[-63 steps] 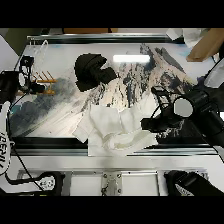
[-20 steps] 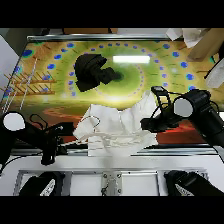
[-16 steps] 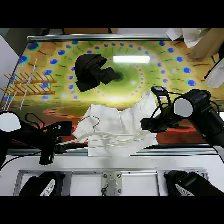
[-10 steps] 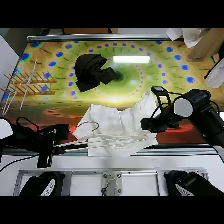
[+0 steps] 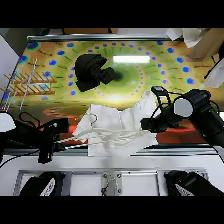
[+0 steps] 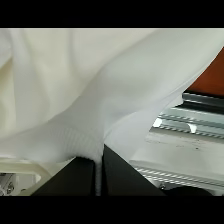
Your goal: Fold the clothes and pants, and hang the long-sleeved shirts on hangers.
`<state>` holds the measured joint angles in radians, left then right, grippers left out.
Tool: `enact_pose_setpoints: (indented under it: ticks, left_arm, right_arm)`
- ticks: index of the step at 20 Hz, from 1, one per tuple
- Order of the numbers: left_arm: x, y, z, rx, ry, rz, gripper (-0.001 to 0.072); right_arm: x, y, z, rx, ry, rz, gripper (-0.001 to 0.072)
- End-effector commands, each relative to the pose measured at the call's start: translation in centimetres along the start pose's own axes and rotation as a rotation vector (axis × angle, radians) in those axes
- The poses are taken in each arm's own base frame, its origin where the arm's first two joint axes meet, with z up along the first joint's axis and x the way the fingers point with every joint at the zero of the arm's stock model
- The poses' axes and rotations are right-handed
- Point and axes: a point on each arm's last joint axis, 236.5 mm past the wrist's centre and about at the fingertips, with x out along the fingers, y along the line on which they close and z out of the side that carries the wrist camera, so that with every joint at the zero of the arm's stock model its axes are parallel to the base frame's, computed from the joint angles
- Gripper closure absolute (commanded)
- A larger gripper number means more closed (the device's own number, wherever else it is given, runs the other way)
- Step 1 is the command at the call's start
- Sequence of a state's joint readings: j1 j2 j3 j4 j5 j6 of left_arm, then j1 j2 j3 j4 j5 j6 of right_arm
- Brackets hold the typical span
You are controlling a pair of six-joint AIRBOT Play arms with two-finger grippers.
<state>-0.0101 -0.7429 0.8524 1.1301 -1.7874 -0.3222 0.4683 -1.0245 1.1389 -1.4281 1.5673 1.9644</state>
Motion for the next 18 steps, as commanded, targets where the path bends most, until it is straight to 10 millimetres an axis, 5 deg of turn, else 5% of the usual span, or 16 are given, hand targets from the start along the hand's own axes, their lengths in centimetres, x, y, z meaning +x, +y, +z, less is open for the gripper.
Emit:
enact_pose_setpoints:
  ticks: [1, 13, 18]
  left_arm:
    - [-0.3, 0.8, -0.5, -0.047, -0.011, 0.017, 0.0692]
    - [1.6, 0.0, 1.1, 0.031, 0.027, -0.056, 0.0692]
    - [3.2, 2.9, 2.1, -0.042, 0.000, -0.034, 0.0692]
  right_arm:
    - [0.0, 0.0, 0.0, -0.001, 0.002, -0.001, 0.0674]
    - [0.0, 0.0, 0.0, -0.001, 0.002, -0.001, 0.0675]
    - [0.0, 0.0, 0.0, -0.001, 0.001, 0.000, 0.0675]
